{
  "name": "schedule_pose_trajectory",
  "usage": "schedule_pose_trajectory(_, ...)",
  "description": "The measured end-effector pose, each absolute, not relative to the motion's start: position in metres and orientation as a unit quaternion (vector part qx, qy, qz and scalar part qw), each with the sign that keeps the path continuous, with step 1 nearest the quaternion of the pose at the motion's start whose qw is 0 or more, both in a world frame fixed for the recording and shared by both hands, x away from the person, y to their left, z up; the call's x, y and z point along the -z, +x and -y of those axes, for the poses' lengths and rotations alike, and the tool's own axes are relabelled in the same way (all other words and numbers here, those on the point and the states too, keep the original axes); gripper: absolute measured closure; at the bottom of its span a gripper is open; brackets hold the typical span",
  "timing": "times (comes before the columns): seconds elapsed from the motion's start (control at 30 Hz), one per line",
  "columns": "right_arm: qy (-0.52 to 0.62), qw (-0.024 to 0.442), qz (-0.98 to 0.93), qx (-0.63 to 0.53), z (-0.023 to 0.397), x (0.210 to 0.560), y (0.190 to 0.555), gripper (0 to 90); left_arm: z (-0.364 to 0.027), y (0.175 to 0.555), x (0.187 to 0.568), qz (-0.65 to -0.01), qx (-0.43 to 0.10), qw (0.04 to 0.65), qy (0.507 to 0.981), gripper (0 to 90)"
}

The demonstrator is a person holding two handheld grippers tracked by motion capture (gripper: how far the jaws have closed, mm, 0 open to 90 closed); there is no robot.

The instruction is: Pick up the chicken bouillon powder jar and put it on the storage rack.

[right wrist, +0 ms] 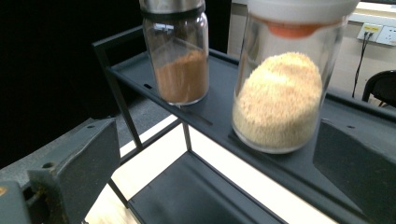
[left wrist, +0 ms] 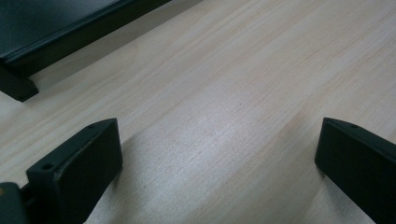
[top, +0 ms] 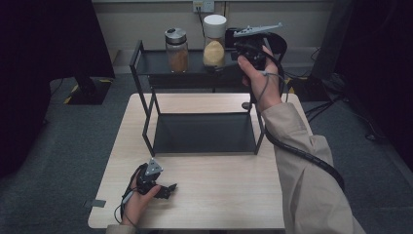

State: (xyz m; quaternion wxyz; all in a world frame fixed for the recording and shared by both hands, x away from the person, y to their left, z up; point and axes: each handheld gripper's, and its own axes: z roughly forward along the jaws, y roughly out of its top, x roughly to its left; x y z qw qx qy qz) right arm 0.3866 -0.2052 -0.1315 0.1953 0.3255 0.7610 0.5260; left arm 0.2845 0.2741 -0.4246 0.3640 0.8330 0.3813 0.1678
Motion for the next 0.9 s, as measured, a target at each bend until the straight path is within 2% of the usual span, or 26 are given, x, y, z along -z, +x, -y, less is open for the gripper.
schedule_pose_trajectory(0.9, 0.315, 0.179, -0.771, -0.524, 0.212, 0.185, 0.367, 0.0, -0.274, 0.285, 0.424, -0.381, -0.167, 0.363, 0.834, 0.0)
